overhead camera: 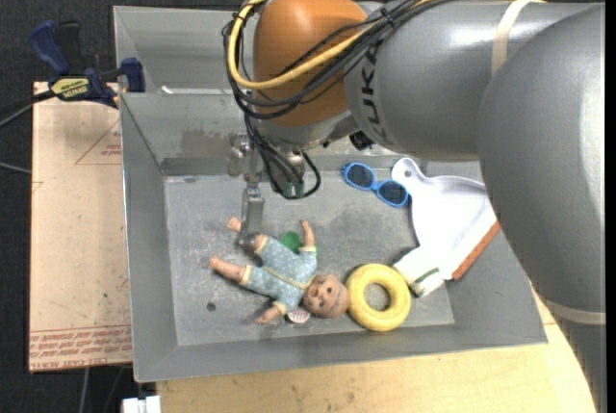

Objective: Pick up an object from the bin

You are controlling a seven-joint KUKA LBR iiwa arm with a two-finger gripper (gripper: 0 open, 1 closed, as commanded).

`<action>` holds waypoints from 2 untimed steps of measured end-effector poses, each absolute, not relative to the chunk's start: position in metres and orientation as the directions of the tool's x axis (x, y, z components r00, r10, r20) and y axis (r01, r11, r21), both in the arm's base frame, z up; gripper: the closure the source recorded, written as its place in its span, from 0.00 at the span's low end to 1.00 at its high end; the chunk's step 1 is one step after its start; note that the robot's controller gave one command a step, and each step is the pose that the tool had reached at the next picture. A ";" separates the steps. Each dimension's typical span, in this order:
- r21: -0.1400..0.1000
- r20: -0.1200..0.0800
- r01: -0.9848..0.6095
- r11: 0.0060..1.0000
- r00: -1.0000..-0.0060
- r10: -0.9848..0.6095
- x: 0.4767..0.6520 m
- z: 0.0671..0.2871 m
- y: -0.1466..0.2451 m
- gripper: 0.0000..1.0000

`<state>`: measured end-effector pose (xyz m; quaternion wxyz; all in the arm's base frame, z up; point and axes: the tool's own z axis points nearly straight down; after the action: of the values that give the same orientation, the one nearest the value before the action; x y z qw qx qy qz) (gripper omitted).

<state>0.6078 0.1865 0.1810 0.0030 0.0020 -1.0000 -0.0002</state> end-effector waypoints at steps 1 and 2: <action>0.002 -0.001 -0.001 1.000 -1.000 -0.001 0.609 0.186 0.186 0.00; 0.004 -0.005 0.001 1.000 -1.000 0.001 0.567 0.142 0.173 0.00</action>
Offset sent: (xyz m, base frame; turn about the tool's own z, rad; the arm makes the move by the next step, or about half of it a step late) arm -0.1027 -0.0307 -0.1044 0.0117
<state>0.5667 0.1734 0.1419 -0.0026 -0.0004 -1.0000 -0.0019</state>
